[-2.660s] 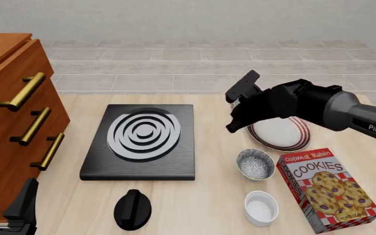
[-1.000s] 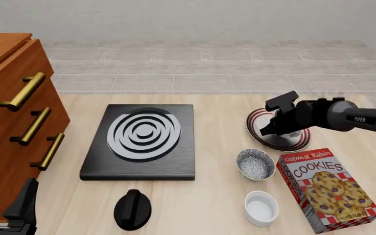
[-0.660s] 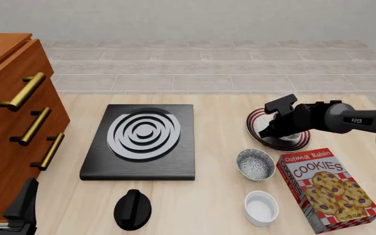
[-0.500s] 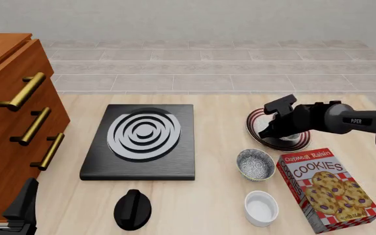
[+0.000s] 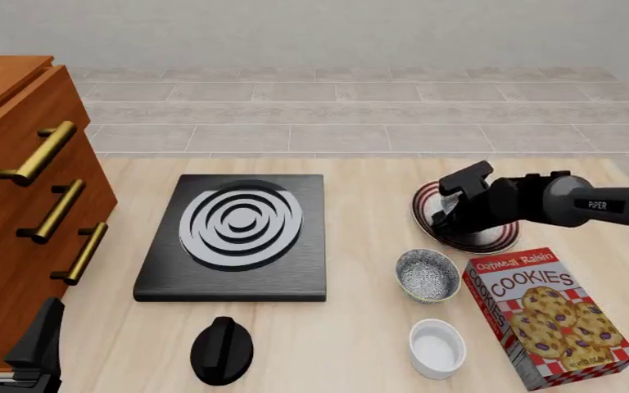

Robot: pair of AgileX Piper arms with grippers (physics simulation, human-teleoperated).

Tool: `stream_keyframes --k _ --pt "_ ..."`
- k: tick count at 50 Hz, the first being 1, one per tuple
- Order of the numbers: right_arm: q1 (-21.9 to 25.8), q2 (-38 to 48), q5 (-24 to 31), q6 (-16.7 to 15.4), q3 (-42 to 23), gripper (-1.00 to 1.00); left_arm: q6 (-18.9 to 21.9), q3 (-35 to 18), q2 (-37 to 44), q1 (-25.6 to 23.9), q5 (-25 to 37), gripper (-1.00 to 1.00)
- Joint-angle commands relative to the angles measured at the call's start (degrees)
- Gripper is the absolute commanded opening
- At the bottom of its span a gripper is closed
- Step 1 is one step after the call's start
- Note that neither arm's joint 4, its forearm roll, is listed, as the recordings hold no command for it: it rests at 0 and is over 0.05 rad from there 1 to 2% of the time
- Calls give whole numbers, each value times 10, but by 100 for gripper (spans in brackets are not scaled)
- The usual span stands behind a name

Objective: Pick the akita bowl from table center and place it on the plate.

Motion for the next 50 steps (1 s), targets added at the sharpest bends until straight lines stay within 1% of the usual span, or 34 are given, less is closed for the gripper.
stream_keyframes --k 1,5,13,17,19,22,25,31,34,35,36,40,43,44,46,49,50 --pt "1 -29 7 -15 14 100 0 0 0 0 0 100" --pt "4 -43 11 -21 22 100 0 0 0 0 0 100" --pt "4 -95 32 -45 39 100 0 0 0 0 0 100" --pt "7 -111 29 -53 52 100 0 0 0 0 0 100" --pt "6 -122 31 -66 65 100 0 0 0 0 0 100" --pt "9 -141 36 -63 72 100 0 0 0 0 0 100" --pt "9 -152 37 -67 77 100 0 0 0 0 0 100" --pt "26 -212 46 -70 110 100 0 0 0 0 0 100" --pt "33 -239 39 -64 122 100 0 0 0 0 0 100" --pt "38 -267 41 -48 130 100 0 0 0 0 0 100" --pt "38 -267 41 -48 131 100 0 0 0 0 0 100" --pt "52 -313 33 -24 161 100 0 0 0 0 0 100" --pt "58 -346 30 -21 184 100 0 0 0 0 0 100" --pt "59 -366 29 -13 193 100 0 0 0 0 0 100" --pt "60 -400 25 -8 206 100 0 0 0 0 0 100" --pt "69 -478 19 17 240 100 0 0 0 0 0 100" --pt "73 -503 17 16 255 100 0 0 0 0 0 100"
